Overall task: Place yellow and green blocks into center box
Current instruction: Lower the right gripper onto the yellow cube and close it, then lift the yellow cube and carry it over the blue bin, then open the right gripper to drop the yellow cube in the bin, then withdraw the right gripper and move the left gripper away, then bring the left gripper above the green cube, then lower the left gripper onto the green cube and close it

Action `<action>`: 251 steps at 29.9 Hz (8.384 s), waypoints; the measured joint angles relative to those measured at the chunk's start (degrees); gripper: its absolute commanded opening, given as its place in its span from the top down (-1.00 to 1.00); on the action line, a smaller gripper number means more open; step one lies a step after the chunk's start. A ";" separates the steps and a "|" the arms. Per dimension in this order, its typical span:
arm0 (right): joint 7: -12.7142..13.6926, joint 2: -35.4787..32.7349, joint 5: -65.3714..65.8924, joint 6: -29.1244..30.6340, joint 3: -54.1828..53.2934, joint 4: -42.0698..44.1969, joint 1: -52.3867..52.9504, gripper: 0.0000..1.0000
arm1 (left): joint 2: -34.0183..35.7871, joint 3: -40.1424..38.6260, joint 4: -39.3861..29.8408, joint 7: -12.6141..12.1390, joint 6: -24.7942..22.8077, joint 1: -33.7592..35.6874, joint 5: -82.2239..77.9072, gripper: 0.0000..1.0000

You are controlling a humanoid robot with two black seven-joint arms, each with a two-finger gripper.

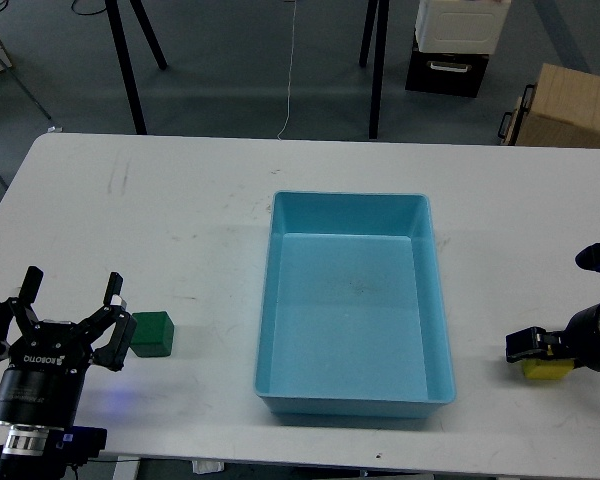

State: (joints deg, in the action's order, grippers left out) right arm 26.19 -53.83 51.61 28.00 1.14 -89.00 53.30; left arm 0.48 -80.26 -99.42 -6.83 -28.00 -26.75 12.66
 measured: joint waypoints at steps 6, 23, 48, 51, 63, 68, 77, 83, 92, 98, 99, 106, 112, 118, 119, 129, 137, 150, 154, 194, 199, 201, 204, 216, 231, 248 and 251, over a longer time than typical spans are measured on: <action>0.09 -0.02 -0.02 0.00 -0.28 -0.57 -0.03 0.99 | 0.01 0.44 0.68 0.06 0.00 0.10 0.00 -1.00; 0.36 4.83 -11.32 0.01 -0.88 -8.75 23.78 0.99 | -0.04 0.46 1.06 0.07 0.00 0.12 0.00 -1.00; 0.53 33.09 -12.00 -0.98 11.23 10.66 22.46 -1.00 | -0.16 0.48 2.30 0.13 0.00 0.90 0.01 -1.00; 0.36 33.01 -12.11 -1.96 9.58 11.13 22.43 -1.00 | -0.15 0.48 2.30 0.13 0.00 0.93 0.00 -1.00; 0.02 32.18 -32.64 -6.12 -10.55 26.43 21.80 -1.00 | -0.03 0.54 2.30 0.06 0.00 1.15 0.00 -1.00; -0.87 32.49 -44.06 -5.95 -28.36 33.72 13.69 -1.00 | -0.03 1.28 2.30 0.05 0.00 2.14 0.00 -1.00; -4.71 32.14 -61.89 -5.51 -58.11 33.61 -6.46 -1.00 | -0.03 2.30 2.30 0.06 0.00 2.84 -0.01 -1.00; -7.30 28.28 -72.76 -4.73 -73.65 28.59 -20.14 -1.00 | 0.03 1.95 2.26 0.11 0.00 2.91 0.00 -1.00; -8.83 26.49 -79.20 -4.52 -90.09 11.49 -49.76 -1.00 | 0.21 0.04 1.94 0.60 0.00 4.90 0.24 -1.00; -11.36 33.36 -79.99 -2.49 -98.19 0.50 -67.90 -1.00 | 0.16 -0.68 1.80 0.68 0.00 5.65 0.40 -1.00; -11.53 35.14 -80.00 -2.33 -98.59 -0.92 -70.40 -1.00 | 0.14 -0.68 1.79 0.68 0.00 5.68 0.42 -1.00; -11.78 42.76 -79.65 -1.54 -98.11 -6.42 -79.47 -1.00 | -0.03 -1.11 1.76 2.72 0.00 6.39 0.72 -1.00; -11.88 41.03 -79.41 -2.04 -99.66 -6.46 -81.28 -1.00 | 0.51 -6.01 2.74 11.13 0.00 9.22 1.52 -1.00; -11.85 37.57 -79.38 -2.07 -99.82 -6.49 -82.63 -1.00 | 0.66 -11.43 10.13 12.27 0.00 14.81 1.90 -1.00; -11.81 37.03 -79.33 -2.05 -99.82 -6.54 -82.72 -1.00 | 0.68 -11.59 12.49 12.11 0.00 16.07 2.01 -1.00; -11.77 36.44 -79.05 -1.29 -99.48 -6.38 -82.30 -1.00 | 6.65 -10.30 7.93 12.50 0.00 18.60 1.89 -1.00; -11.77 39.89 -79.12 -0.16 -99.13 -6.35 -81.98 -1.00 | 22.65 -5.27 -1.20 12.64 0.00 14.18 -11.76 -1.00; -11.74 41.59 -79.04 0.01 -95.61 -2.15 -81.88 -1.00 | 62.78 2.39 3.01 12.12 0.00 23.73 -18.10 -1.00; -11.76 41.61 -79.03 0.01 -95.45 -1.65 -81.24 -1.00 | 66.30 17.00 6.16 12.08 -0.01 38.14 -23.22 -1.00; -11.78 43.93 -78.95 0.01 -92.96 4.79 -79.86 -1.00 | 24.70 140.14 18.14 5.94 0.01 133.01 -39.62 -1.00; -11.78 43.93 -78.95 0.01 -92.74 5.14 -79.36 -1.00 | 24.47 139.18 22.27 6.25 0.00 128.35 -39.59 -1.00; -11.78 43.88 -78.95 0.01 -92.74 5.35 -79.33 -1.00 | 24.40 138.40 24.27 6.32 0.00 126.47 -39.55 -1.00; -11.78 43.78 -78.95 0.01 -92.74 5.64 -79.23 -1.00 | 23.98 137.55 27.21 6.32 0.01 123.56 -39.57 -1.00; -11.78 43.55 -78.95 0.01 -92.86 6.83 -78.38 -1.00 | 23.09 134.20 31.67 6.57 0.00 117.55 -39.55 -1.00; -11.77 43.46 -78.95 0.01 -93.26 7.26 -78.34 -1.00 | 24.51 134.23 32.30 6.70 0.00 113.95 -39.77 -1.00; -11.77 43.46 -78.95 0.01 -93.21 7.26 -78.35 -1.00 | 29.19 134.31 29.29 7.97 0.00 113.25 -44.71 -0.93; -11.77 43.46 -78.95 0.00 -93.08 7.26 -78.35 -1.00 | 29.36 134.26 29.13 8.18 0.00 113.17 -44.90 -0.82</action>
State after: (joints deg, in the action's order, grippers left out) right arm 14.41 -10.37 -27.33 28.00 -91.94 -81.73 -25.05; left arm 29.83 54.00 -70.28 1.35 -28.00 86.42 -32.25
